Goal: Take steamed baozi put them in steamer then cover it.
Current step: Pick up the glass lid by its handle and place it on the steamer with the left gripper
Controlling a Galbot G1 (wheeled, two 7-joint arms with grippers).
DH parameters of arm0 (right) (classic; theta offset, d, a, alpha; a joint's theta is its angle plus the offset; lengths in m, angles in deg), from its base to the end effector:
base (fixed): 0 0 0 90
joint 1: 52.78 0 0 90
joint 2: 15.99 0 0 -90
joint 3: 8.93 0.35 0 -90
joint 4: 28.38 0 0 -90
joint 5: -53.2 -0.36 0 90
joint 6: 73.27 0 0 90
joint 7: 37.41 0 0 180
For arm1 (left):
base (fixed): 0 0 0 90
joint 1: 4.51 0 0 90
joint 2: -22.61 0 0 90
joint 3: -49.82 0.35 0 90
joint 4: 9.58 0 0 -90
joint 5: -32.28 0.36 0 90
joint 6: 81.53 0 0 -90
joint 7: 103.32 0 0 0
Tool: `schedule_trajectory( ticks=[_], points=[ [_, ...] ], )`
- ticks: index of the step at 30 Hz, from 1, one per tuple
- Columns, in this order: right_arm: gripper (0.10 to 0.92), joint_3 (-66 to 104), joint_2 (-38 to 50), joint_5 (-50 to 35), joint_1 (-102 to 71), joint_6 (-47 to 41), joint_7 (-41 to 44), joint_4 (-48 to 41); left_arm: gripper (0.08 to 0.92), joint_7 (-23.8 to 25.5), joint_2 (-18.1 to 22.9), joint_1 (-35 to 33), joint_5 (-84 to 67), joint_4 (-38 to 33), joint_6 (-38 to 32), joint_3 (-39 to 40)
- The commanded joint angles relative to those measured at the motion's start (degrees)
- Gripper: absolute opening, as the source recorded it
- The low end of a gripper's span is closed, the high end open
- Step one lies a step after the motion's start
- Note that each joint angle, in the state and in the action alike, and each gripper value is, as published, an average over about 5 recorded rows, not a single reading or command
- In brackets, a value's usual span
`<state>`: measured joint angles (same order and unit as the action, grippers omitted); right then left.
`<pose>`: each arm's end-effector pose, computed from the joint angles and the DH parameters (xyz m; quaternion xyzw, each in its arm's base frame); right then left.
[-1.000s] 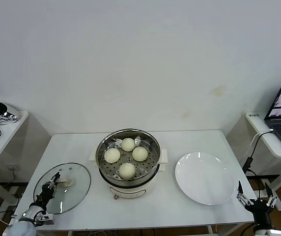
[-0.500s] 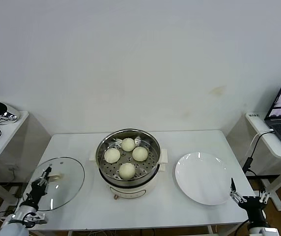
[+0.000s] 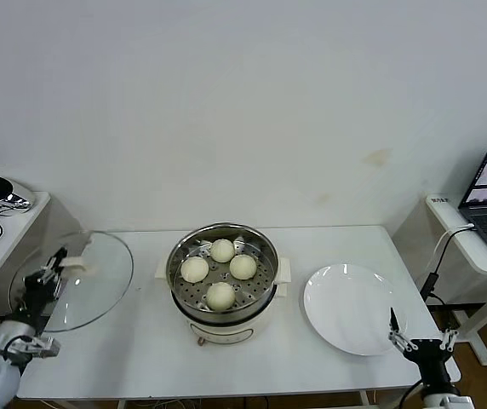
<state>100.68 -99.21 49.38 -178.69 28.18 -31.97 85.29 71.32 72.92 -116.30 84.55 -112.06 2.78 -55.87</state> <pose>0.1396 -0.1341 -0.3368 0.0639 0.9914 -0.1142 0.0023 0.2590 0.2470 -0.2637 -0.0036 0.6805 0.7321 0.0312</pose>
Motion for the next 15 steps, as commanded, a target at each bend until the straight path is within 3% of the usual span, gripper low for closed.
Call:
schedule_trajectory(
  ticks=[1, 8, 15],
  points=[
    [0.823, -1.1, -1.6, 2.3, -1.0, -0.1, 0.0, 2.4, 0.141, 6.2, -9.0, 6.1, -7.8, -13.5, 13.9, 15.3],
    [0.823, -2.3, -2.7, 5.2, 0.1, -0.2, -0.5, 1.5, 0.141, 9.1, -7.8, 23.3, -9.6, -12.5, 22.3, 37.4],
    [0.823, -2.9, -3.0, 5.9, 1.6, -0.6, -0.6, -0.5, 0.141, 12.7, -1.4, 33.2, -5.2, -8.9, 27.2, 46.8]
  ],
)
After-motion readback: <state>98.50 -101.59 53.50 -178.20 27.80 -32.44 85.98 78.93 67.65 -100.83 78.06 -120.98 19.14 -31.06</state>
